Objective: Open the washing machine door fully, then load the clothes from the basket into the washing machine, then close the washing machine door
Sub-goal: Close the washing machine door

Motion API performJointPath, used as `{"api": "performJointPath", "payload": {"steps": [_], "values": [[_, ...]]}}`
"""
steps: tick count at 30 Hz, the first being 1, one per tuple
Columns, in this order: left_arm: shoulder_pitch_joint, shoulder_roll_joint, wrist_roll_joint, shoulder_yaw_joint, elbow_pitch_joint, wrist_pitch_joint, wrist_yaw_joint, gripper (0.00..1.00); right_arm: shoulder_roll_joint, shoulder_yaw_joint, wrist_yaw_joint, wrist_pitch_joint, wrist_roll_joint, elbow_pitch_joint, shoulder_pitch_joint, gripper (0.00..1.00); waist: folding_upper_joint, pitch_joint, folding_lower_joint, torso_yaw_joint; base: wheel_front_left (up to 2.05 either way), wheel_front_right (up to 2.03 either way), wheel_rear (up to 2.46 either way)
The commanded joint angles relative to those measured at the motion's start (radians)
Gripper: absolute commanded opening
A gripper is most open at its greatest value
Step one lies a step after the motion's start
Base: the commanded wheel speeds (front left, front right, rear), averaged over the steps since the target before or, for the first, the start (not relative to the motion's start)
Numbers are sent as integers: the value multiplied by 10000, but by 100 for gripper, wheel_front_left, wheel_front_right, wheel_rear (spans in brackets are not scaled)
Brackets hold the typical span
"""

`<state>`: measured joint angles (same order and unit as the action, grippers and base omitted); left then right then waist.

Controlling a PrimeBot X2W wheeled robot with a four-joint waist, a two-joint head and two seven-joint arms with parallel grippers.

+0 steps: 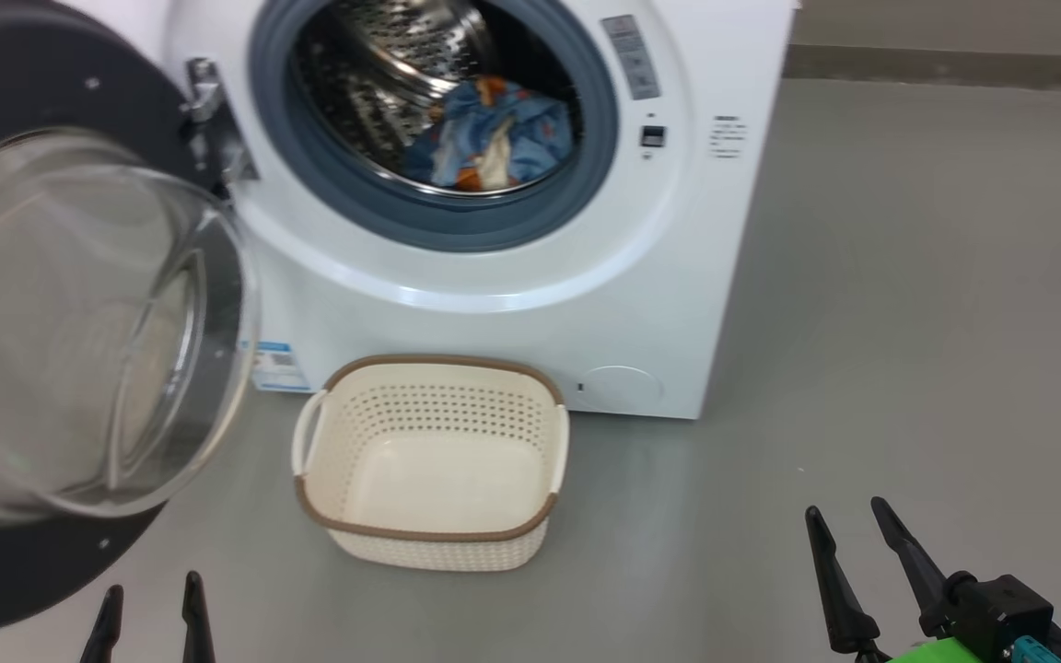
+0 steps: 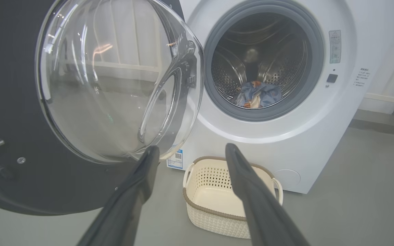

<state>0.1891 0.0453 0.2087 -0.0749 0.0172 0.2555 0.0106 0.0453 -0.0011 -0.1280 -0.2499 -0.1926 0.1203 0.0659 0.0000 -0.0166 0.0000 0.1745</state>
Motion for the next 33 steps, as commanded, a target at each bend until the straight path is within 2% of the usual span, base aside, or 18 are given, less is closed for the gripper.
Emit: {"api": "performJointPath", "payload": {"steps": [1, 9, 20, 24, 33], "values": [[-88, 49, 88, -353, -191, 63, 99, 100, 49, 305, -27, -119, 104, -302, -29, 100, 0, -1, 0, 855, 0, 0, 0], [-84, 49, 275, -283, -79, 63, 286, 100, 49, 395, -27, -119, 151, -314, -83, 100, 0, 138, 0, 2021, 0, 0, 0], [-183, 49, 448, -249, 10, 63, 535, 100, 49, 438, -27, -119, 208, -314, -186, 100, 0, 275, 0, 3104, 0, 0, 0], [-156, 49, 521, -275, 50, 63, 617, 100, 49, 468, -27, -119, 210, -283, -201, 100, 0, 273, 0, 3363, 0, 0, 0], [-49, 49, 963, -360, -191, 63, 881, 100, 49, 662, -27, -119, 361, -150, -441, 100, 0, 418, 0, 3450, 0, 0, 0]]}}
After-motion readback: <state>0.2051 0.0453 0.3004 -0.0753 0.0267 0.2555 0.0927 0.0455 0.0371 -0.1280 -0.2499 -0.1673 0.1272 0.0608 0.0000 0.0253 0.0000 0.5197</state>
